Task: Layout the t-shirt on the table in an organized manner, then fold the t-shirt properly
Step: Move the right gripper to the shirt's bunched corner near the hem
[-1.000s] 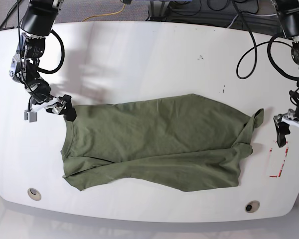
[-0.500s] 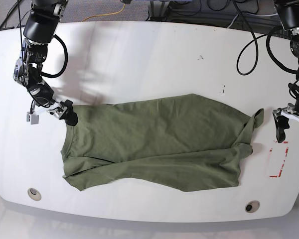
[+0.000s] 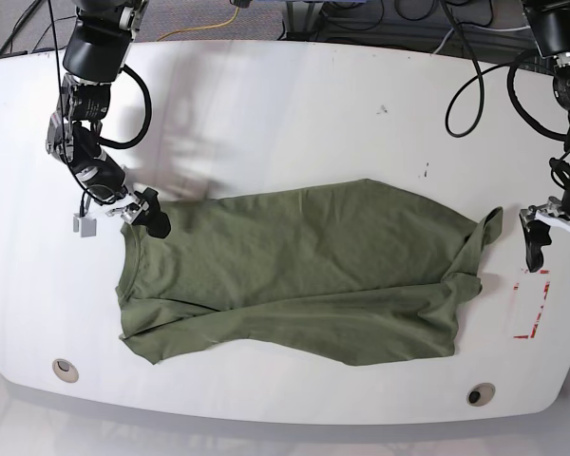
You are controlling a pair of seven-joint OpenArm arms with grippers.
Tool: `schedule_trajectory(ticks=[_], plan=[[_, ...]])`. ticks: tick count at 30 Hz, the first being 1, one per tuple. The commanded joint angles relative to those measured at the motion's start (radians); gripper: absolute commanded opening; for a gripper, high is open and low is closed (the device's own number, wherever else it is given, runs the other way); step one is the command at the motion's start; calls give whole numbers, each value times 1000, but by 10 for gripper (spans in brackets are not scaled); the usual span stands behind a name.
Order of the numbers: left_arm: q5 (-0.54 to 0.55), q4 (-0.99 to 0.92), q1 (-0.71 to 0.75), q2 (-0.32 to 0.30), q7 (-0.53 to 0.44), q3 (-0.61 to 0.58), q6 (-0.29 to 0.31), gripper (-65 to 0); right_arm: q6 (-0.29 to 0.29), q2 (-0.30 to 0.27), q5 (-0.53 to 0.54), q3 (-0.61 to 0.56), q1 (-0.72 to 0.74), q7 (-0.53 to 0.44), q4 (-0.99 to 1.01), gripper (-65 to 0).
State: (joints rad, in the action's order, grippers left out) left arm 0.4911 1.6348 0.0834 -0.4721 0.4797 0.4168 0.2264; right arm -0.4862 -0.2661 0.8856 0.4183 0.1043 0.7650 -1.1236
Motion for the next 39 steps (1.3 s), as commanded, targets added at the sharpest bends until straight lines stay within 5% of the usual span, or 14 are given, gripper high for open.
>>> schedule_trajectory(ticks=[1,8,15,26,39], plan=[[5,20,-12,-21,-25,9,1,-31,8,0,-10,1,8,17,-8,-309],[5,20,-12,-21,-25,11,1,-31,11,3,-12,1,8,67,-48,-650],[4,15,-12,-21,-25,11,1,-31,13,3,-13,9,4,144,-200,-650],[2,14,-12,-24,-25,11,1,-31,200,9,-12,1,38,261,-464,-650],[2,12,-17,-26,-25,7,1,-31,251,47,-38,-204,432,210,-106,-650]])
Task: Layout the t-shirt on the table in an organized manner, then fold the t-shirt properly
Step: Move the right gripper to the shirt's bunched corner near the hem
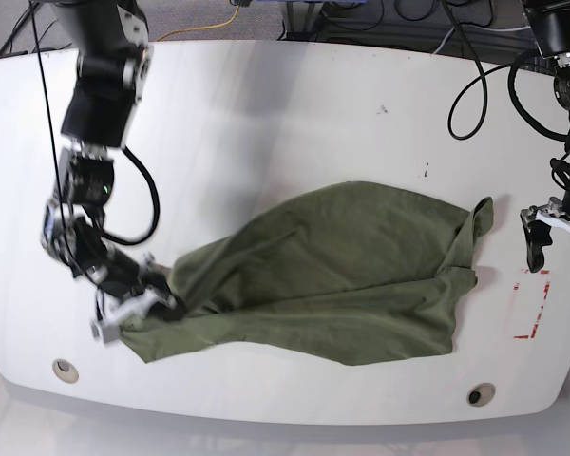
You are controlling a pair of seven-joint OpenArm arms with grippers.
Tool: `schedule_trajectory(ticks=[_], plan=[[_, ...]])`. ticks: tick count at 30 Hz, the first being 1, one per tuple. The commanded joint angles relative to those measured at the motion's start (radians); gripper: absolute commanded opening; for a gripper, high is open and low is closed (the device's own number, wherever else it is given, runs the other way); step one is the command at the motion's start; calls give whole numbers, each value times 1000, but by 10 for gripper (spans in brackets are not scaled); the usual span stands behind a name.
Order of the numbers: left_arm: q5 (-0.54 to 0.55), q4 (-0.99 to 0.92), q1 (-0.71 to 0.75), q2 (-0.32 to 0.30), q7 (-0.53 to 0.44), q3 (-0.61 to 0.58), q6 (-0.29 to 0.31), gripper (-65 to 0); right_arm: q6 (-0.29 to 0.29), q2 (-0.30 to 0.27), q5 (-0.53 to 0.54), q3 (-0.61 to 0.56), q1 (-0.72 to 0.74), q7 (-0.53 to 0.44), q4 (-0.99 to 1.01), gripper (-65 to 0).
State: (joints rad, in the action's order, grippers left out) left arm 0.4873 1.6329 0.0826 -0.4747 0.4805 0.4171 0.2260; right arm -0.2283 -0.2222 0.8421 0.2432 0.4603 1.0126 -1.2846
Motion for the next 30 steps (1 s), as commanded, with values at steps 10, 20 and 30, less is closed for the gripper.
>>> schedule_trajectory(ticks=[10,20,30], plan=[[6,17,-16,-22,-26,4,0,-31,-16,51,-100,-216,260,-143,382,-442],[6,20,-19,-22,-26,3,0,-31,-9,-27,-105,-219,197,-99,377,0],[6,20,-19,-22,-26,3,0,-31,-113,-131,-103,-133,-38,-111,225,0]])
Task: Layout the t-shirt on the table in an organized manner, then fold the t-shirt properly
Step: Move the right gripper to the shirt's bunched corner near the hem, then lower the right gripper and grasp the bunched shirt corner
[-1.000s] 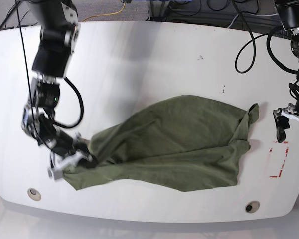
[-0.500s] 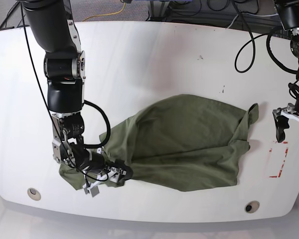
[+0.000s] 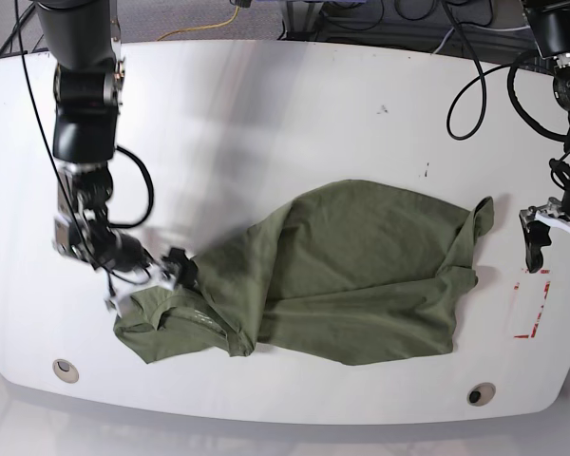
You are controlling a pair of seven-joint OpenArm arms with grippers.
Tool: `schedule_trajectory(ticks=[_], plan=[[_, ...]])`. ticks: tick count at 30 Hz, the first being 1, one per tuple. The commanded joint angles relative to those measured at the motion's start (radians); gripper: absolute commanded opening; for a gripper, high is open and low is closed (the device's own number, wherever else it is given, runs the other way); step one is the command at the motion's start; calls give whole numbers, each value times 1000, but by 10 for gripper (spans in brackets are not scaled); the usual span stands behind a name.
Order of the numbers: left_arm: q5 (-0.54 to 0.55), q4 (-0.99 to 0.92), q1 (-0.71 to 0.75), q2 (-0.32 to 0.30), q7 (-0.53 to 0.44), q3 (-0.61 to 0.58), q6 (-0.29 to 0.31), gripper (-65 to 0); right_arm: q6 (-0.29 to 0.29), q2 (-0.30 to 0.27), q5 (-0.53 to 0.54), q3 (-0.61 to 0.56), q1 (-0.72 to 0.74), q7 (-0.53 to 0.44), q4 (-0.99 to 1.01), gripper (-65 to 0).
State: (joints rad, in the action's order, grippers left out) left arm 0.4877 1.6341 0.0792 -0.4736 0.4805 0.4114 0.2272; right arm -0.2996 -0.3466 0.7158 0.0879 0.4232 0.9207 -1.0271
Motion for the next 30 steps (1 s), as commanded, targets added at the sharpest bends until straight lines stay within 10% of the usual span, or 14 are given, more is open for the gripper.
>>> schedule_trajectory(ticks=[1,9,30], plan=[[6,19,-15,-23,-26,8,-1,-31,-76,-7,23,34,-4,-19,-31,0],[6,18,-15,-21,-26,8,-2,-31,-229,-7,18,36,-5,-68,24,0],[6,21,-11,-20,-26,8,-4,-31,-332,76,17,33,33,-240,109,0]])
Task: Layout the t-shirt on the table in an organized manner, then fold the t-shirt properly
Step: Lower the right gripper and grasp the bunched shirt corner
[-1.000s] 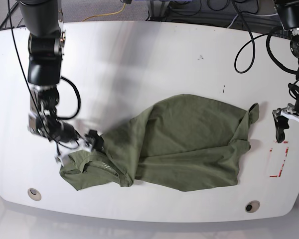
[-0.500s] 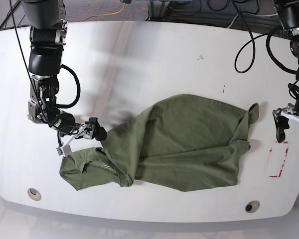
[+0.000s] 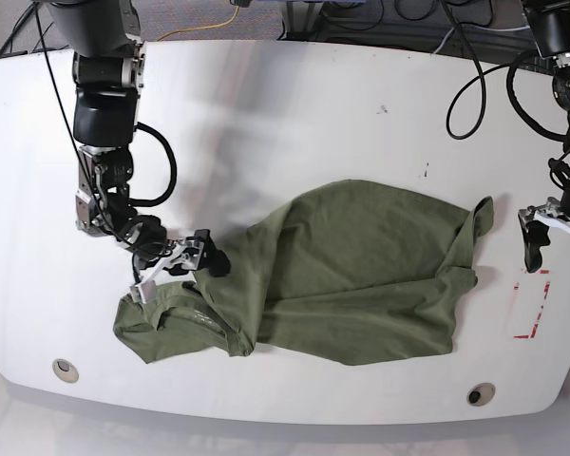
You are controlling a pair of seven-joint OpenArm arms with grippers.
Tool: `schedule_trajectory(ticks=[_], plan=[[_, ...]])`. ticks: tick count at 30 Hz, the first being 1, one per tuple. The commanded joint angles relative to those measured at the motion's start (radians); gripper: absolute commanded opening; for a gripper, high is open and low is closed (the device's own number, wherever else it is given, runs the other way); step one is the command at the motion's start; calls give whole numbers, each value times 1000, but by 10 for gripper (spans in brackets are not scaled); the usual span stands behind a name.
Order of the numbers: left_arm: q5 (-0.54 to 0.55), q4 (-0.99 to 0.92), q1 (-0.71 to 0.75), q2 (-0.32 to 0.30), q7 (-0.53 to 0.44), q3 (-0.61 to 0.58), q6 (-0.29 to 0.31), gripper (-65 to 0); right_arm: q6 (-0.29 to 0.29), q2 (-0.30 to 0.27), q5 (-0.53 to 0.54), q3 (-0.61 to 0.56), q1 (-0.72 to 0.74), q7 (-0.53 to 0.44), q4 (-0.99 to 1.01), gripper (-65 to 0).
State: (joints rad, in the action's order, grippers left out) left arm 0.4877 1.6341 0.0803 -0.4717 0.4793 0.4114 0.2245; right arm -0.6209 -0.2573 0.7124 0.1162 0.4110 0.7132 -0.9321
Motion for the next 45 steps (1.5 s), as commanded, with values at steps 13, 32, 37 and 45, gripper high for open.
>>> schedule_trajectory(ticks=[13,32,37,45], plan=[[6,21,-12,-22,-24,8,-1,-31,-11,19,20,-83,87,-94,100,0],[6,21,-12,-22,-24,8,0,-31,-3,26,19,-83,90,-94,98,-314],[6,21,-12,-22,-24,8,0,-31,8,-3,19,-83,101,-94,97,-105],[6,21,-14,-22,-24,8,0,-31,45,-41,19,-83,124,-96,101,0]])
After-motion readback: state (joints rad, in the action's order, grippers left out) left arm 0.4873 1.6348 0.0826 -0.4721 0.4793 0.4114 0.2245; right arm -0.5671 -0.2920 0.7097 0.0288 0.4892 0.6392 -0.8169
